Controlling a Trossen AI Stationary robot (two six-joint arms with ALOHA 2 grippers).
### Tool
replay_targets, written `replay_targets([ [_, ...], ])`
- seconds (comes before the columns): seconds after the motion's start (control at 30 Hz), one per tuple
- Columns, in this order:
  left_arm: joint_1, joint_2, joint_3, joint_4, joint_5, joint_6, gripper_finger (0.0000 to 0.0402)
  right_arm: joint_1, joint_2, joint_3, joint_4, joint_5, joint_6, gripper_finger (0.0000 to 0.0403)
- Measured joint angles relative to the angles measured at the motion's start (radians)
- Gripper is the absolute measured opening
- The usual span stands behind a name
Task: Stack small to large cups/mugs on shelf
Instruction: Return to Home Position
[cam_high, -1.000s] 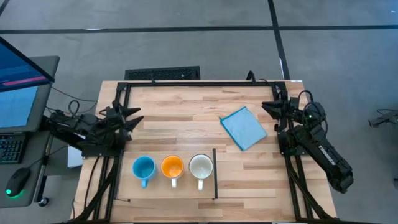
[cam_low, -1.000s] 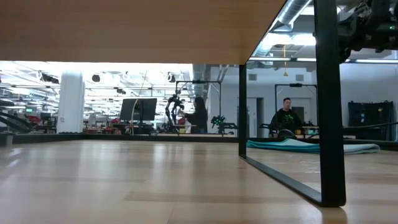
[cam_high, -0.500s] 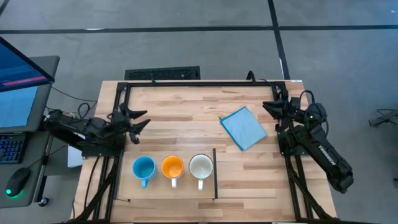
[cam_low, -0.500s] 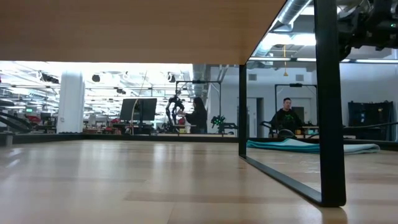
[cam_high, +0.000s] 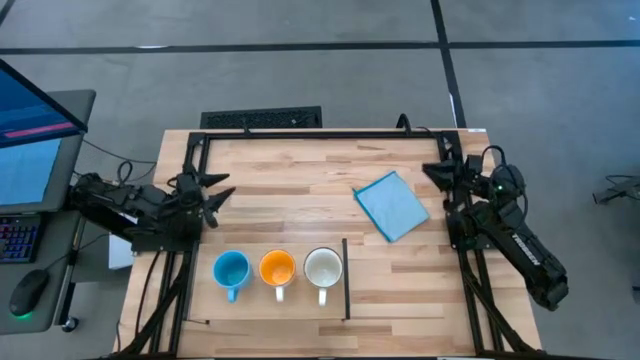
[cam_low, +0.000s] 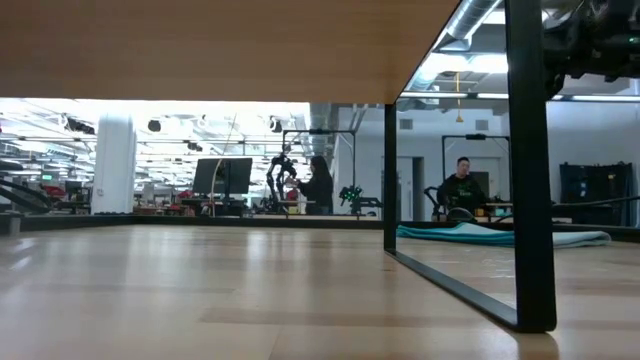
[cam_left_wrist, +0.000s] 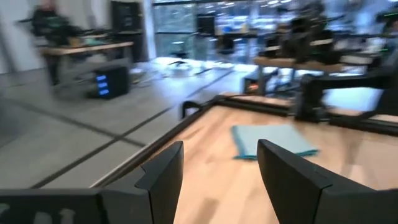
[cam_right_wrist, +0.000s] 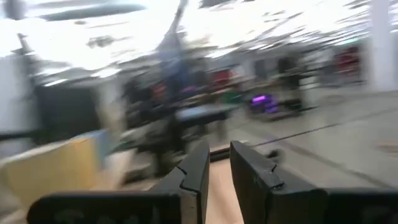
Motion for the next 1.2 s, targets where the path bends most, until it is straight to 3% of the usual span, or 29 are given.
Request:
replay_targets([
  [0.17, 0.000, 0.000, 0.000, -0.071, -0.089, -0.040, 0.0197, 0.000, 0.000, 0.000, -0.062, 0.251, -0.096, 0.0086],
  [0.43, 0.000, -0.048, -0.003, -0.148, -0.167, -0.085, 0.0197, 0.000, 0.000, 0.000, -0.079, 0.218, -0.146, 0.0086],
  [0.67, 0.003, -0.117, -0.004, -0.220, -0.346, -0.137, 0.0197, 0.000, 0.000, 0.000, -0.079, 0.217, -0.153, 0.0086],
  [0.87, 0.051, -0.135, -0.004, -0.198, -0.241, -0.093, 0.0197, 0.000, 0.000, 0.000, -0.090, 0.218, -0.175, 0.0086],
  [1.03, 0.147, -0.127, -0.102, 0.021, -0.242, 0.033, 0.0197, 0.000, 0.000, 0.000, -0.095, 0.218, -0.175, 0.0086],
  [1.2, 0.347, -0.127, -0.238, 0.300, -0.181, 0.163, 0.0197, 0.000, 0.000, 0.000, -0.095, 0.218, -0.174, 0.0086],
])
